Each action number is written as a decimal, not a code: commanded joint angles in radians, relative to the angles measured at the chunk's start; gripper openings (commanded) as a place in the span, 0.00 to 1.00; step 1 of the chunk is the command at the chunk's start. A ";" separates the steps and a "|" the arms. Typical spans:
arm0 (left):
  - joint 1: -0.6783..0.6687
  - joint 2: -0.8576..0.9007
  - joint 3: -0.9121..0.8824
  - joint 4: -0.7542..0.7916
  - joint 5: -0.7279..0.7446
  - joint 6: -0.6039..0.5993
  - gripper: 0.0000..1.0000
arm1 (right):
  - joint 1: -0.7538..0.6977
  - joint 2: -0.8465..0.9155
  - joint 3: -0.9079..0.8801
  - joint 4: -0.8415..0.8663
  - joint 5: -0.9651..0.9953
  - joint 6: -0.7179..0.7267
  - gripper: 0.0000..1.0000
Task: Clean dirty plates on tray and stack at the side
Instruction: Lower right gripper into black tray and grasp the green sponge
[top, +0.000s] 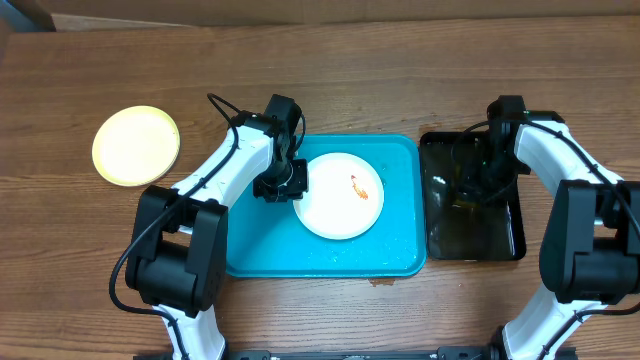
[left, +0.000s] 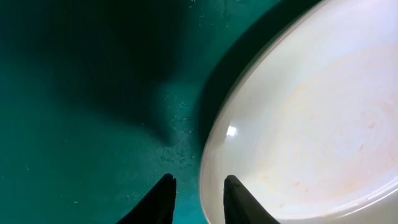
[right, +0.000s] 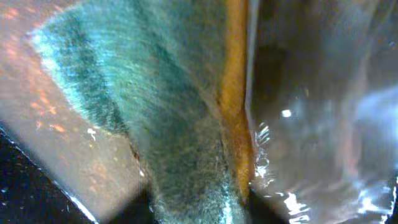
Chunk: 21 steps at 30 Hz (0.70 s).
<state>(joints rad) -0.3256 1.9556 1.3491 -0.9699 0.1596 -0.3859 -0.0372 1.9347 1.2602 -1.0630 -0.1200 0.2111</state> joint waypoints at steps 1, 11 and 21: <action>0.002 -0.014 -0.001 0.003 -0.006 0.012 0.29 | 0.005 -0.012 0.000 -0.010 -0.001 0.003 0.11; 0.002 -0.014 -0.001 0.004 -0.006 0.012 0.29 | -0.003 -0.012 0.000 0.123 0.014 -0.001 0.93; 0.002 -0.014 -0.001 0.009 -0.006 0.012 0.30 | -0.003 -0.012 0.000 0.175 0.014 -0.001 0.58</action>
<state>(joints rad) -0.3260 1.9556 1.3487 -0.9642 0.1596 -0.3855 -0.0387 1.9347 1.2602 -0.8845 -0.1150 0.2104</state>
